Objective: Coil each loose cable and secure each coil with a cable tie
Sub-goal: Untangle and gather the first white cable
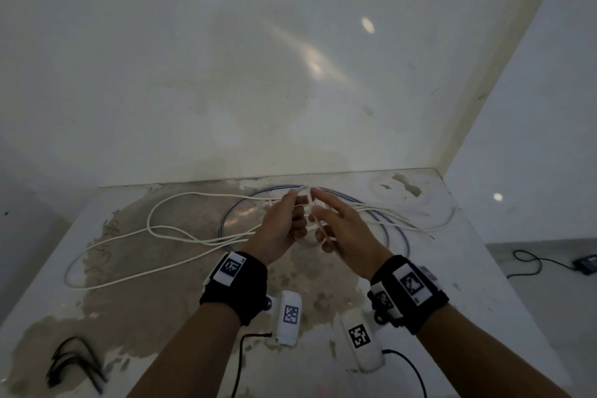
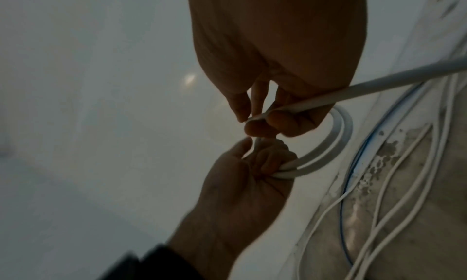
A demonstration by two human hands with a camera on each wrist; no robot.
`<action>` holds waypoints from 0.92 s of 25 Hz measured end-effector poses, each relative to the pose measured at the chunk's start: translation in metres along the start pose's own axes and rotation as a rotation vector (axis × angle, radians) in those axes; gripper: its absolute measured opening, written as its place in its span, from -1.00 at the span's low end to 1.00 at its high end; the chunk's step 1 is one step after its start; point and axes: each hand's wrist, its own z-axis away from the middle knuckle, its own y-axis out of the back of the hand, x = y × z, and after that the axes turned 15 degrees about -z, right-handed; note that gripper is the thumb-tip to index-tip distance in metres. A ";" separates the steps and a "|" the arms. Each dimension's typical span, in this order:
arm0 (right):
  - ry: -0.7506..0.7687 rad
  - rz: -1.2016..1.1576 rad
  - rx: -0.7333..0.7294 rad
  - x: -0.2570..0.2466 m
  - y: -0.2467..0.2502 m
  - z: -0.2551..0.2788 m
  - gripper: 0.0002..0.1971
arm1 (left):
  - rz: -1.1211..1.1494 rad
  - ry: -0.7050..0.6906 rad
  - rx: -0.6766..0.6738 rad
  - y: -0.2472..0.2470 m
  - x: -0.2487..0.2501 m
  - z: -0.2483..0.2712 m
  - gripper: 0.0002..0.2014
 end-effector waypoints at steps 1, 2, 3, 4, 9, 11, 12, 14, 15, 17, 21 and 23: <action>0.009 0.084 -0.039 0.003 -0.002 0.003 -0.66 | -0.034 -0.010 -0.012 0.000 0.002 0.000 -0.60; 0.041 0.171 -0.059 0.005 -0.004 0.006 -0.66 | -0.070 -0.022 -0.019 0.000 0.004 0.000 -0.61; 0.092 0.239 -0.064 0.007 -0.005 0.008 -0.68 | -0.109 -0.035 -0.020 0.001 0.006 0.000 -0.63; 0.148 0.282 -0.059 0.009 -0.005 0.010 -0.74 | -0.145 -0.042 -0.014 0.001 0.008 -0.001 -0.67; 0.224 0.518 -0.124 0.031 0.010 0.010 -0.81 | 0.039 0.063 -0.043 0.006 0.005 -0.003 -0.65; 0.165 0.671 -0.206 0.039 0.027 0.010 -0.74 | 0.148 0.103 -0.103 0.011 0.005 0.000 -0.59; 0.114 0.751 -0.271 0.039 0.038 0.010 -0.72 | 0.157 0.102 -0.131 0.015 0.005 0.001 -0.57; -0.011 0.889 -0.415 0.034 0.062 0.010 -0.69 | 0.113 0.073 -0.171 0.026 0.004 0.004 -0.60; -0.075 0.949 -0.464 0.029 0.073 0.010 -0.70 | 0.091 0.063 -0.190 0.031 0.003 0.004 -0.63; -0.167 1.090 -0.486 0.018 0.092 0.009 -0.69 | 0.044 0.067 -0.229 0.040 0.001 0.007 -0.63; -0.200 1.563 -0.286 -0.007 0.115 -0.013 -0.58 | -0.184 0.080 -0.292 0.047 0.002 0.017 -0.57; -0.123 1.366 -0.096 -0.016 0.117 -0.023 -0.53 | -0.243 0.088 -0.294 0.043 -0.002 0.018 -0.58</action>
